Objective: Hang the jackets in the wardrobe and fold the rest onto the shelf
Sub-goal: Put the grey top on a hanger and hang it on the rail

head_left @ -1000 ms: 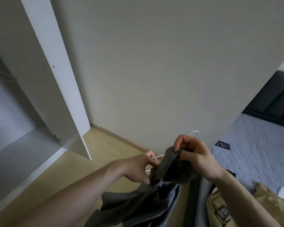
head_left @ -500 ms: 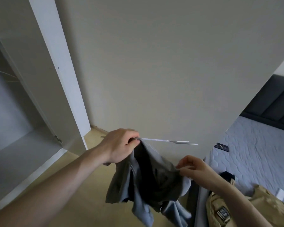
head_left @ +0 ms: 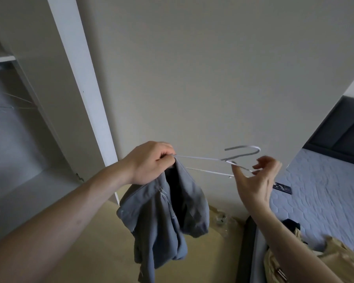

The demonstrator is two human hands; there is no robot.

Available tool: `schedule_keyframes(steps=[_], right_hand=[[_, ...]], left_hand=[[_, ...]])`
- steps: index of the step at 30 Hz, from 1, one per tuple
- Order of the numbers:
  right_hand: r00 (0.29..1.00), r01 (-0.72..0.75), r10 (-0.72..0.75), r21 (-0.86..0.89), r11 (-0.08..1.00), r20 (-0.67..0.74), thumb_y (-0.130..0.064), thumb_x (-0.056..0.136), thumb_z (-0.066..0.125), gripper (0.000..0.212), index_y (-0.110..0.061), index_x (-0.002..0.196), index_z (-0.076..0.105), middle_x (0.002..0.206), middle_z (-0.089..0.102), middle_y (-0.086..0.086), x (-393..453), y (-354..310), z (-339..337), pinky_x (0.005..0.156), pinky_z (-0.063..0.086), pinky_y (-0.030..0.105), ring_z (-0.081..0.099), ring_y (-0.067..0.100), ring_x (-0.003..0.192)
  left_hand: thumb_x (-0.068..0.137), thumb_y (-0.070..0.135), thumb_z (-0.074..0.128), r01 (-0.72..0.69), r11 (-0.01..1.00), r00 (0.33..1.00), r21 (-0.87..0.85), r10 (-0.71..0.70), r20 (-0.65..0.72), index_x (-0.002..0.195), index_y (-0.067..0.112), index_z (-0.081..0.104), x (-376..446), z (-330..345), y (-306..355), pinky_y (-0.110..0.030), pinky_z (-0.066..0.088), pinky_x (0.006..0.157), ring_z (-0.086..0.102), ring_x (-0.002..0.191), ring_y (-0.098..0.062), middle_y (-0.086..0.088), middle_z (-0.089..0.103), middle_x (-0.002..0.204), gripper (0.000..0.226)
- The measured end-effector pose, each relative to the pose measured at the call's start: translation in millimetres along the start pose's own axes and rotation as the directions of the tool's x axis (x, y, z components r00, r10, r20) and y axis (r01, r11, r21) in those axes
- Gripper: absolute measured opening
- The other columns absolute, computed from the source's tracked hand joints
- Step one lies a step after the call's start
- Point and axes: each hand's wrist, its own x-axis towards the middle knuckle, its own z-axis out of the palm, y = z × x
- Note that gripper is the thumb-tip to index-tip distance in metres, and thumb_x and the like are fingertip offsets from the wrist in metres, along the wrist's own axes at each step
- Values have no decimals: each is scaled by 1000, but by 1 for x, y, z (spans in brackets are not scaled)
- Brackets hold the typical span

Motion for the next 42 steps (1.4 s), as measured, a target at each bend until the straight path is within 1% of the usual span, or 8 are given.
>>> schedule_keyframes(steps=[3,8,14,17,21,31,39,42], right_hand=[[952,163,-127,-112,980,278,-42,99,66,21,-22,95,72,98,68,-6,8,-1,10,78,45,36,59,20,93],[806,-85,215,-251,964,552,-42,109,43,60,-9,61,57,46,51,-5,-5,12,26,56,39,33,54,23,56],[665,-346,317,-98,933,676,-43,107,49,49,-18,78,79,55,47,-6,-41,7,22,52,34,26,40,7,46],[611,-355,183,60,933,770,-35,98,69,13,-37,98,82,79,74,-16,-58,-27,31,62,47,8,68,-2,72],[505,-330,34,157,931,862,-27,81,88,42,-30,121,75,118,75,-18,-74,-60,53,89,58,21,72,4,106],[590,-352,92,153,923,802,-26,75,69,20,-7,69,65,64,53,-1,-43,-82,49,58,35,28,47,12,62],[644,-312,180,40,949,743,-21,78,86,17,-11,72,74,63,63,-2,-11,-59,30,62,40,30,54,11,62],[672,-286,220,-26,958,707,-30,77,89,21,-14,73,75,63,64,-3,-3,-48,22,63,40,31,55,11,63]], left_hand=[[96,25,43,16,999,1000,28,-17,13,71,0,49,-3,-1,-8,-54,44,76,51,75,-28,-8,54,81,36],[101,27,54,58,954,985,294,-6,-173,72,13,56,-20,4,-40,-35,38,97,42,113,-16,6,50,120,33],[106,40,43,178,967,976,183,-149,-159,72,22,36,-45,13,-51,-34,31,56,43,61,-14,7,46,67,38],[107,36,43,180,980,981,-88,-185,-56,75,17,41,-41,21,-42,-32,33,59,37,59,-9,8,43,63,38],[107,37,49,156,936,988,-315,-146,56,89,4,58,-28,27,-26,-25,42,74,51,79,-7,-4,55,80,39],[65,63,82,459,876,840,147,-482,248,81,41,68,-68,40,-96,-18,44,57,66,71,-1,21,70,76,31],[92,42,75,577,647,776,-498,-625,86,102,16,77,-98,42,-140,-29,54,82,74,93,-19,-1,79,99,29],[96,40,71,464,630,779,-622,-625,-52,96,9,75,-85,19,-122,-22,51,64,71,77,-17,-7,75,85,31]])
